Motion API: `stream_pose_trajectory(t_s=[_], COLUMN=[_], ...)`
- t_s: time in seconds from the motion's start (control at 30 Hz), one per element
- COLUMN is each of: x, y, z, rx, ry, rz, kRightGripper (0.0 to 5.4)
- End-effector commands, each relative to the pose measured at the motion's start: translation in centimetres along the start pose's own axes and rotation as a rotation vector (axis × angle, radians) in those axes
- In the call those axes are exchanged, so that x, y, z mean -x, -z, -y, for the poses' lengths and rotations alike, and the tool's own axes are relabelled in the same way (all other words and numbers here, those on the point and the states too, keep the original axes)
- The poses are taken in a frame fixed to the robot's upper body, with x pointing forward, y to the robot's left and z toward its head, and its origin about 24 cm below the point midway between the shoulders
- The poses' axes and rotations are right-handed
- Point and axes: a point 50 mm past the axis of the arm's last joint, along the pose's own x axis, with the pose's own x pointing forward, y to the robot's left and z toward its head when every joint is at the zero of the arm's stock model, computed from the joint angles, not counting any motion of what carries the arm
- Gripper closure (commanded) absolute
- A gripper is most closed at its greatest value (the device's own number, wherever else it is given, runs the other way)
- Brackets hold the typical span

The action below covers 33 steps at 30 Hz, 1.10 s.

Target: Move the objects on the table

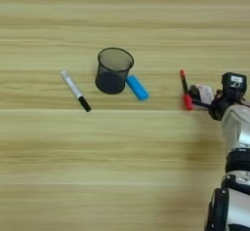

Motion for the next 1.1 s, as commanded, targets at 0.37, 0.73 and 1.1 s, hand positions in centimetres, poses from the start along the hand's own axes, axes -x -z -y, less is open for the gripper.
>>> stream_pose_trajectory(t_s=[0.37,0.73,1.1], x=[-0.2,-0.6,-0.9], y=[-4.7,-4.0,-3.2], z=[1.2,1.2,1.8], rx=[0.050,0.051,0.038], ry=[0.057,0.056,0.083], rz=[0.152,0.117,0.080], kRightGripper=[0.02,0.02,0.02])
